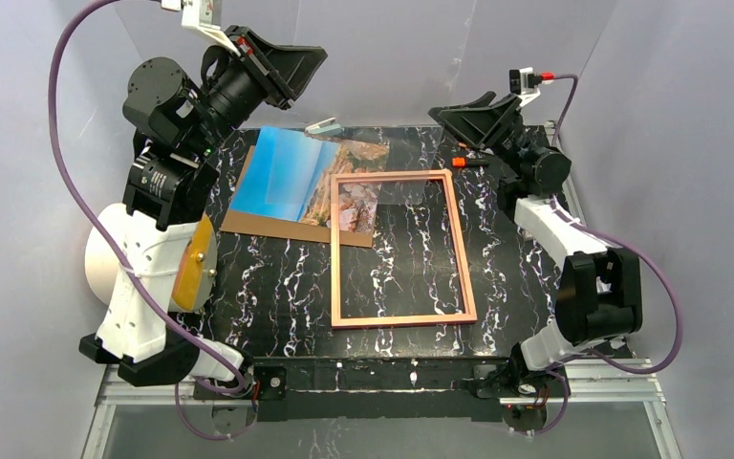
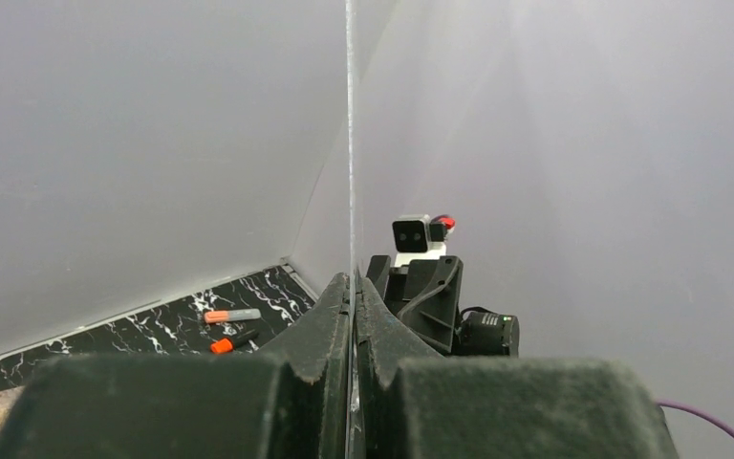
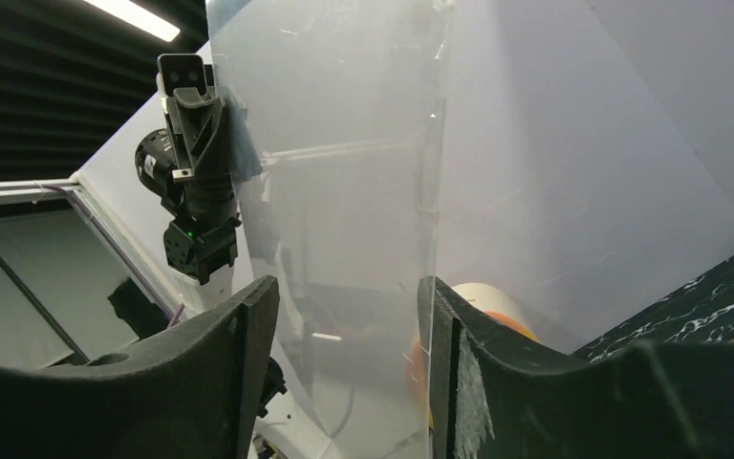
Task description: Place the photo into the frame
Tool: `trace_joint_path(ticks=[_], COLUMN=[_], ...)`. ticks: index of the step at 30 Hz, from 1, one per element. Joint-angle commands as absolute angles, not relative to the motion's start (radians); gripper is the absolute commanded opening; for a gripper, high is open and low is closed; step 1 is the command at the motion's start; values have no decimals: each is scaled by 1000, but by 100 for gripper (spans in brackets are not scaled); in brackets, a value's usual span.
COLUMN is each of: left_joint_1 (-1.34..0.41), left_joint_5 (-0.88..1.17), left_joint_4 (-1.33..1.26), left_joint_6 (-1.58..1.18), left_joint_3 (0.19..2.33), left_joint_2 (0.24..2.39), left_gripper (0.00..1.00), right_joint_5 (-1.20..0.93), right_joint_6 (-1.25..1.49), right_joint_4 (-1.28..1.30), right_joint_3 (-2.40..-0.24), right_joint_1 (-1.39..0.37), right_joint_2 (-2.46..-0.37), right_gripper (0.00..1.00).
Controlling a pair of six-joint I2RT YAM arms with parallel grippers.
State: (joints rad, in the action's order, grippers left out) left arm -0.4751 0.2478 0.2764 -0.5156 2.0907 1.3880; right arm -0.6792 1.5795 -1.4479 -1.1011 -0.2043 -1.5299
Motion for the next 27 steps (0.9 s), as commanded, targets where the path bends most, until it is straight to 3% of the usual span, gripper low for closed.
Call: trace_joint_path(ticks=[1,5,8,17,19,24,27], left_joint_1=[-475,-475,-475,-474,-474,-474,-474], left_joint_5=[220,207,209,149,126,64,-19], left_joint_4=[238,238,219,237,260,337,376], left_joint_6=[-485,-474,-475,-492,-486,-456,-435], left_joint_3=[2090,2060,2017,1942,1936,1879,1797], left_joint_2=[1360,1352,1333,1306,1305,1287,1242], left_gripper=[0,0,0,1,9,32,89], right_joint_5=[-729,-721,-747,-755,-757,-793,-840], right_joint_6=[1660,1610,1614,1685,1694,1683,1636], right_joint_4=[-1682,-1597,-1484,-1497,-1490,-1405,-1292], right_joint_3=[-1111,-1100,-1120,-1086,-1057,-975,-942], right_joint_1=[-205,-197,-183,-150,-139,-118,-108], right_joint_2=[-1524,-1490,-1485,-1474,-1464,-1420,-1389], right_gripper=[60,51,36,9,2,1,1])
